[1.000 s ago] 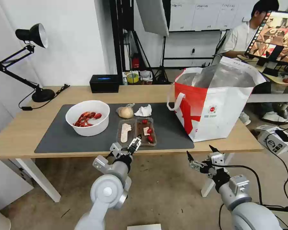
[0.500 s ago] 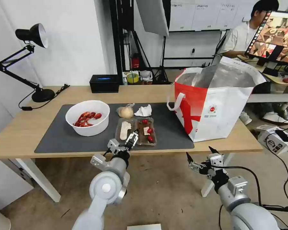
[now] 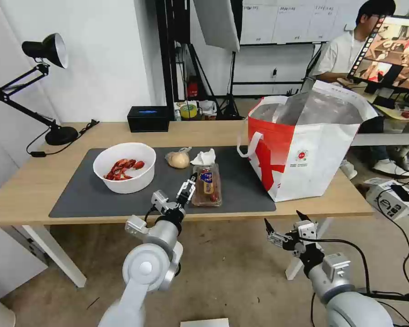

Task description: Pick up the trash from the table and place it into the takeout bag.

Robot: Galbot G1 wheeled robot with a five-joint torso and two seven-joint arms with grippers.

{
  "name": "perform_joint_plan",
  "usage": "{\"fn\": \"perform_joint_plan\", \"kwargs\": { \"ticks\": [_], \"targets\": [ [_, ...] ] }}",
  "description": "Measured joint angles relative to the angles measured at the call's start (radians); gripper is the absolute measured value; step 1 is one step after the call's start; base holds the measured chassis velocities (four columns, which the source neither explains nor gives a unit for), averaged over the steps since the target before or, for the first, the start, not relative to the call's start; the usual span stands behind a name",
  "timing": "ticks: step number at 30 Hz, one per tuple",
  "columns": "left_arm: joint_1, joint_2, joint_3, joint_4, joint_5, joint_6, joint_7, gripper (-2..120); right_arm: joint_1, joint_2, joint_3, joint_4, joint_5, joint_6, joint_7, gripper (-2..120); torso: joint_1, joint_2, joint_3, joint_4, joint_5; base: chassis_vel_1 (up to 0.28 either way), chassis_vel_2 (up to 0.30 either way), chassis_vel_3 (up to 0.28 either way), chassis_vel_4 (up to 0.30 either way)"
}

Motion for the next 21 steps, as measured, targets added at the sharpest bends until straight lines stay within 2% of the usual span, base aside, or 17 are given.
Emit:
{"fn": "perform_joint_plan", "kwargs": {
  "ticks": [3,4,5,7,8,9,10,12,14,15,17,18,20,21],
  "targets": [
    [-0.004,0.006,0.000,0.000,0.003,0.002,0.005,100,0.000,0.000,0.001,0.001,0.000,0.000,0.000,100,0.000,0.000,0.000,0.0000,0.0000,0.000,0.000,0.000,0.000],
    [-0.010,0.019,0.001,0.001,0.022,0.006,0.017,100,0.000,0.002,0.001,0.001,0.000,0.000,0.000,100,0.000,0.000,0.000,0.0000,0.0000,0.000,0.000,0.000,0.000],
    [-0.030,0.054,0.015,0.017,0.087,0.020,0.052,100,-0.002,0.007,0.002,0.002,-0.001,0.000,0.000,100,0.000,0.000,0.000,0.0000,0.0000,0.000,0.000,0.000,0.000],
    [-0.030,0.054,0.015,0.017,0.087,0.020,0.052,100,-0.002,0.007,0.002,0.002,-0.001,0.000,0.000,100,0.000,0.000,0.000,0.0000,0.0000,0.000,0.000,0.000,0.000],
    [-0.080,0.159,0.048,0.059,0.215,0.032,0.196,100,-0.001,0.006,0.002,0.009,0.034,0.014,0.000,100,0.000,0.000,0.000,0.0000,-0.0001,0.000,0.000,0.000,0.000],
    [-0.102,0.198,0.062,0.077,0.265,0.034,0.248,99,0.001,0.003,0.003,0.012,0.064,0.018,0.000,100,0.000,0.000,0.000,0.0000,-0.0001,0.000,0.000,0.000,0.000],
    [-0.102,0.198,0.062,0.077,0.265,0.034,0.248,99,0.001,0.003,0.003,0.012,0.064,0.018,0.000,100,0.000,0.000,0.000,0.0000,-0.0001,0.000,0.000,0.000,0.000],
    [-0.166,0.296,0.100,0.118,0.397,0.034,0.346,88,0.009,-0.005,0.006,0.018,0.123,0.031,-0.001,100,0.000,0.000,0.000,0.0000,0.0000,0.000,0.000,0.000,0.000],
    [-0.199,0.344,0.121,0.139,0.448,0.029,0.385,82,0.014,-0.009,0.008,0.019,0.148,0.040,-0.002,100,0.000,0.000,0.000,0.0000,-0.0002,0.000,0.000,0.000,0.000],
    [-0.199,0.344,0.121,0.139,0.448,0.029,0.385,82,0.014,-0.009,0.008,0.019,0.148,0.040,-0.002,100,0.000,0.000,0.000,0.0000,-0.0002,0.000,0.000,0.000,0.000],
    [-0.267,0.445,0.180,0.196,0.541,-0.016,0.496,69,0.021,-0.011,0.009,0.027,0.217,0.050,-0.003,100,0.000,0.000,0.000,0.0000,-0.0002,0.000,0.000,0.000,0.000],
    [-0.267,0.445,0.180,0.196,0.541,-0.016,0.496,69,0.021,-0.011,0.009,0.027,0.217,0.050,-0.003,100,0.000,0.000,0.000,0.0000,-0.0002,0.000,0.000,0.000,0.000],
    [-0.308,0.500,0.225,0.228,0.588,-0.044,0.585,59,0.024,-0.005,0.009,0.045,0.292,0.054,-0.002,100,0.000,0.000,0.000,0.0002,-0.0001,0.000,0.000,0.000,0.000],
    [-0.308,0.500,0.225,0.228,0.588,-0.044,0.585,59,0.024,-0.005,0.009,0.045,0.292,0.054,-0.002,100,0.000,0.000,0.000,0.0002,-0.0001,0.000,0.000,0.000,0.000]
  ]
}}
